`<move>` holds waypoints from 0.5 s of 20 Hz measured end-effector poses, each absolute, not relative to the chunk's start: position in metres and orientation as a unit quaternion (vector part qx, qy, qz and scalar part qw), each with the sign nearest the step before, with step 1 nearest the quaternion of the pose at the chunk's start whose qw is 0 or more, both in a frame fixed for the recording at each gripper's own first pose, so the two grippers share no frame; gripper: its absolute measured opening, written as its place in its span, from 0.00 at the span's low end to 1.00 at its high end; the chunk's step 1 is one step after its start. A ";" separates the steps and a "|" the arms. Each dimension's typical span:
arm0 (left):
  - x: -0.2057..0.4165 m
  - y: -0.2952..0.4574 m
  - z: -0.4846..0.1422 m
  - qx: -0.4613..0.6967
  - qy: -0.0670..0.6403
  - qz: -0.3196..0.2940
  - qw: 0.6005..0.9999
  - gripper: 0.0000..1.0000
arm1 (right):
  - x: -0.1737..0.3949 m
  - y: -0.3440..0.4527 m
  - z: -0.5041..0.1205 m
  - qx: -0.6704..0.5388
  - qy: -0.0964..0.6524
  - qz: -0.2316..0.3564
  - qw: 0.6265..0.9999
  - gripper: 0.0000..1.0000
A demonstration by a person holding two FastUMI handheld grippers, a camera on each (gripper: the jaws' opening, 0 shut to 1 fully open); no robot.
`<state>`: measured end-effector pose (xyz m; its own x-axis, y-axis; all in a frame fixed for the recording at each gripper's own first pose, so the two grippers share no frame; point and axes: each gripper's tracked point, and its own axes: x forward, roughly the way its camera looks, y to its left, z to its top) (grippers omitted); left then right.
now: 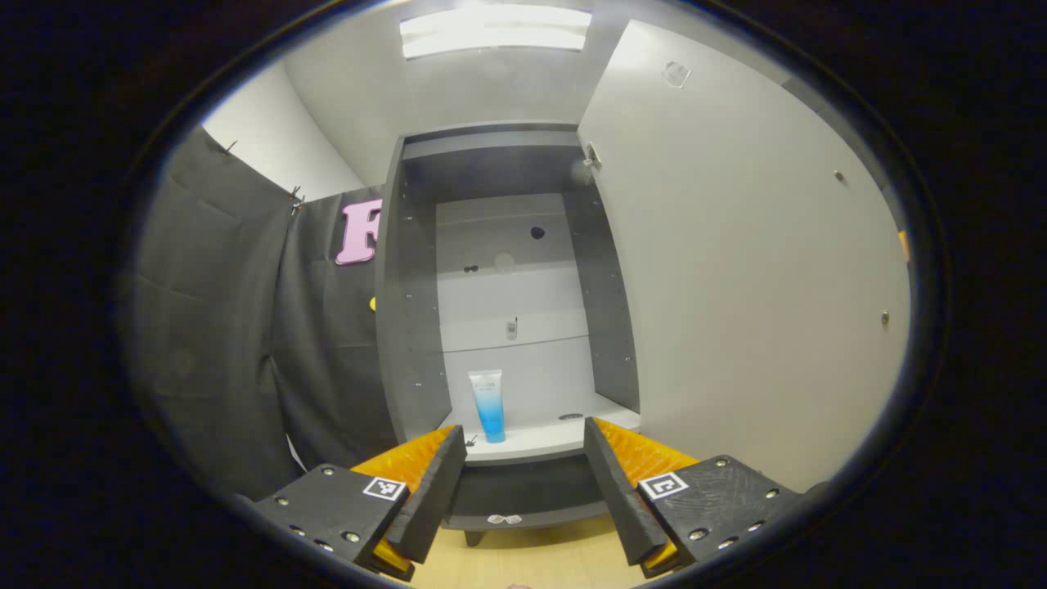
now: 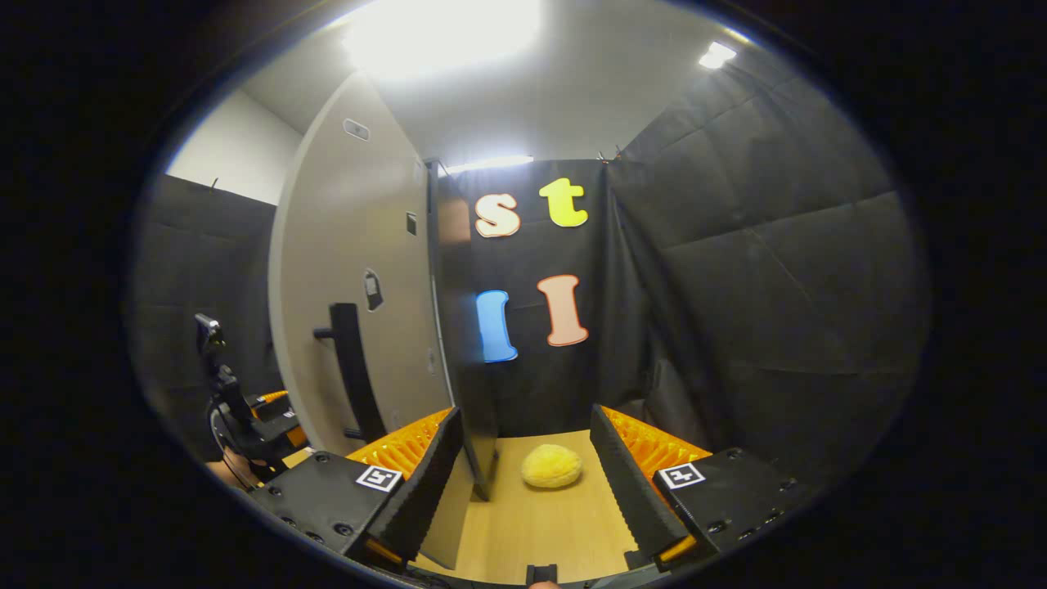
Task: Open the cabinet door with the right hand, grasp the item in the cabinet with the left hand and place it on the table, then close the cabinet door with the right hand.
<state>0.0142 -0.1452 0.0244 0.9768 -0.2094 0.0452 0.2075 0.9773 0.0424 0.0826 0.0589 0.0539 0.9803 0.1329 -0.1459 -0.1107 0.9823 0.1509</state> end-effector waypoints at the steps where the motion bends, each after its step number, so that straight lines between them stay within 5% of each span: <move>1: 0.016 -0.144 0.024 0.022 -0.025 -0.105 0.994 0.87 | 0.093 0.053 0.044 0.063 0.082 0.044 0.994 0.98; 10: 0.021 -0.153 0.023 0.004 -0.016 -0.123 0.992 0.87 | 0.132 0.064 0.017 0.038 0.101 -0.023 0.994 0.98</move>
